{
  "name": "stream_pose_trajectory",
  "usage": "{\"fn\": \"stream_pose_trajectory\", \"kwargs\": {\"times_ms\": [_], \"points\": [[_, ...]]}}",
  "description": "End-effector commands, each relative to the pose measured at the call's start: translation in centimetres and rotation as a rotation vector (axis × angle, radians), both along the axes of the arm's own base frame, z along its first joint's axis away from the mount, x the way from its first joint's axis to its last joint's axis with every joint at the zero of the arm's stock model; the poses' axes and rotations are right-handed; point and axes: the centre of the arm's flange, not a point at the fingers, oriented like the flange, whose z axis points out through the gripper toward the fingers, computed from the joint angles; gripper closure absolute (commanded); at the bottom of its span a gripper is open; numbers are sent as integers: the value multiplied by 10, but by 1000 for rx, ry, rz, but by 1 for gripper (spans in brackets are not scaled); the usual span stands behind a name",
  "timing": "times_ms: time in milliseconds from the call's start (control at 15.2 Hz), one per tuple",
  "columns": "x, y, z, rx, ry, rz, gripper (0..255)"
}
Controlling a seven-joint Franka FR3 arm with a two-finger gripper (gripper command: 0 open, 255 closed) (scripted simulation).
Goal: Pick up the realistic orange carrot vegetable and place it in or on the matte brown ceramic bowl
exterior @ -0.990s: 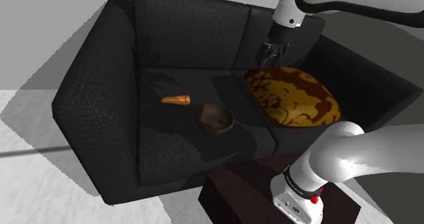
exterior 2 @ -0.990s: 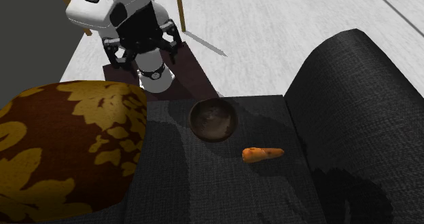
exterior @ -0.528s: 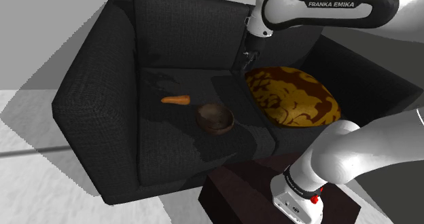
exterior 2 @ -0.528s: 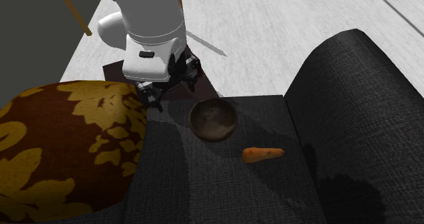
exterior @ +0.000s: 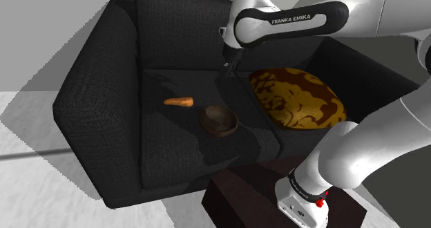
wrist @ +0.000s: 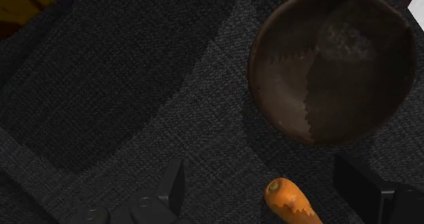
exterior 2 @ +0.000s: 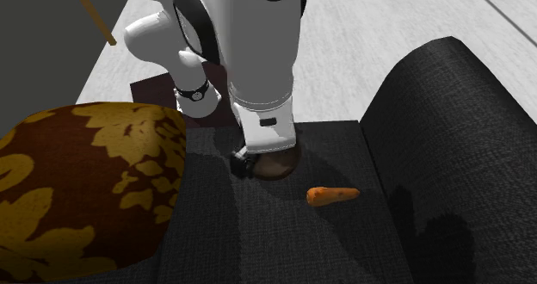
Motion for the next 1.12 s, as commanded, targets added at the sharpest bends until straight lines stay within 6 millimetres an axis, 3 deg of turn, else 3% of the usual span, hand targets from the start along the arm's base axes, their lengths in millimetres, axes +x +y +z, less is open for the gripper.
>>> {"fn": "stream_pose_trajectory", "kwargs": {"times_ms": [0, 462, 924, 1056], "points": [[18, 19, -14, -6, -11, 73, 0], [60, 80, -64, -30, -45, 317, 0], [88, 148, -114, -53, -79, 560, 0], [89, 148, -124, -53, -79, 560, 0]]}}
